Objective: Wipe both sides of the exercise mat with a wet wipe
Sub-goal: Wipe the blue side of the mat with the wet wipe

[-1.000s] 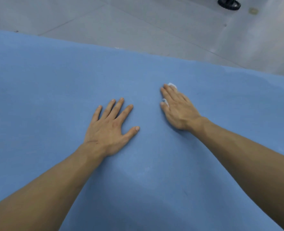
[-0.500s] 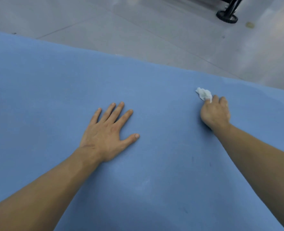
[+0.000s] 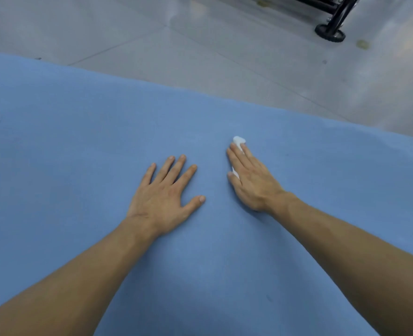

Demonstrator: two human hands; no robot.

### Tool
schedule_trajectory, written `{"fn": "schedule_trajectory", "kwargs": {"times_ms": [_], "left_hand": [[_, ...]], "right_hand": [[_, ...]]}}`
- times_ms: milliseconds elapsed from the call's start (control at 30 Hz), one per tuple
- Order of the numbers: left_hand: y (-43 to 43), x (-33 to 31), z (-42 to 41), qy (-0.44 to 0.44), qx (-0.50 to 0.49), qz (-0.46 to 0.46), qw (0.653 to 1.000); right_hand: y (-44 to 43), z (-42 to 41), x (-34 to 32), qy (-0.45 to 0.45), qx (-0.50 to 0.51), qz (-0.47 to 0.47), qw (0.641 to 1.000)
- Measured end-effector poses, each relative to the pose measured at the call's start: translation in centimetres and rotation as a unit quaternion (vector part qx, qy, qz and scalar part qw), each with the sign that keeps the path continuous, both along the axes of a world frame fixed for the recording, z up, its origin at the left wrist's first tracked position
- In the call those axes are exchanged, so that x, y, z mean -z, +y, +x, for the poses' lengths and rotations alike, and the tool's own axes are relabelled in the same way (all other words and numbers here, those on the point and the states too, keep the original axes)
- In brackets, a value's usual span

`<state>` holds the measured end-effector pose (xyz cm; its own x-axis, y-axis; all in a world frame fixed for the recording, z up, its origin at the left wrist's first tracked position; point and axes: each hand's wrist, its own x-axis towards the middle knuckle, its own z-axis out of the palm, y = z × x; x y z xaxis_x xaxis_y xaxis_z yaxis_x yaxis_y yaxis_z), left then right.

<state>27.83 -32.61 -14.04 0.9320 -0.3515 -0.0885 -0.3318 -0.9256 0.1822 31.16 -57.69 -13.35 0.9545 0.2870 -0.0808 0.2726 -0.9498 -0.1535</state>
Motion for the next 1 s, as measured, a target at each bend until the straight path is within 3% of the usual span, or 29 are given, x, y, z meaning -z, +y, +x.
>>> {"fn": "schedule_trajectory", "kwargs": {"times_ms": [367, 733, 800, 900, 1000], "left_hand": [[0.8, -0.7, -6.0, 0.049, 0.021, 0.021, 0.998], [1.7, -5.1, -11.1, 0.168, 0.086, 0.090, 0.978], [2.0, -6.1, -11.5, 0.214, 0.102, 0.075, 0.969], [1.8, -8.3, -12.0, 0.263, 0.088, -0.022, 0.961], [1.5, -11.1, -12.8, 0.258, 0.044, -0.146, 0.954]], "right_hand": [[0.8, -15.4, -1.3, 0.015, -0.193, -0.022, 0.981], [2.9, -21.7, -5.1, 0.095, -0.327, -0.024, 0.940], [3.8, -22.4, -7.0, 0.143, -0.282, 0.030, 0.948], [5.1, -22.8, -10.1, 0.169, -0.095, 0.139, 0.971], [6.0, -22.9, -13.1, 0.164, 0.080, 0.300, 0.936]]}}
